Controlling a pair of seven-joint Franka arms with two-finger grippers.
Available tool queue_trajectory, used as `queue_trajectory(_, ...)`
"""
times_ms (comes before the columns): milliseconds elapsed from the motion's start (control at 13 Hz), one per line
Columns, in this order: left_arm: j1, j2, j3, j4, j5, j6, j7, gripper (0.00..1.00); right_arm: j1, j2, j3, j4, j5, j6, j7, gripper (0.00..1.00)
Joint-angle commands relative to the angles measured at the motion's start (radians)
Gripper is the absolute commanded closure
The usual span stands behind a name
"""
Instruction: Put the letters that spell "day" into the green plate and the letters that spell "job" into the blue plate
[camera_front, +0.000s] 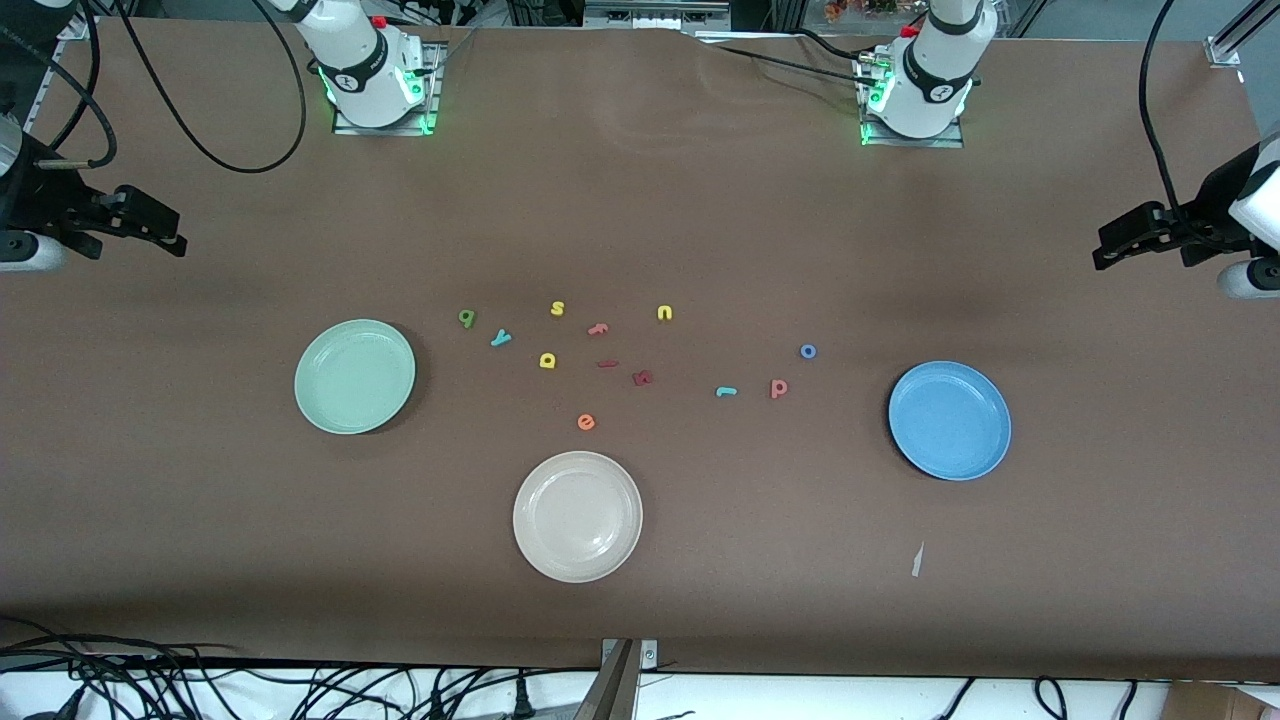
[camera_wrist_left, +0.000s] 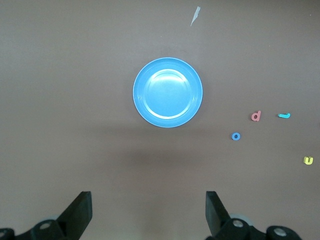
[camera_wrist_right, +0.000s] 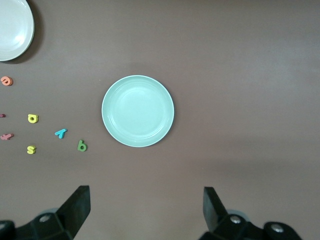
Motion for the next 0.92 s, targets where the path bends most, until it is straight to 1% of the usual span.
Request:
queue_trajectory(0,0.002,0.008,-0.010,0.029,0.026,-0.036,-0.003,0.00,-0.003,-0.015,0.004,-0.002,0.012,-0.011,-0.001,0.00)
queue_trajectory(231,-0.005,0.007,-0.013,0.029,0.026,-0.059,-0.003,0.00,-0.003,-0.015,0.005,-0.002,0.012,-0.011,0.000,0.00)
queue_trajectory(846,-0.008,0.007,-0.010,0.032,0.026,-0.060,-0.002,0.00,-0.003,-0.013,0.005,-0.002,0.014,-0.011,0.000,0.00)
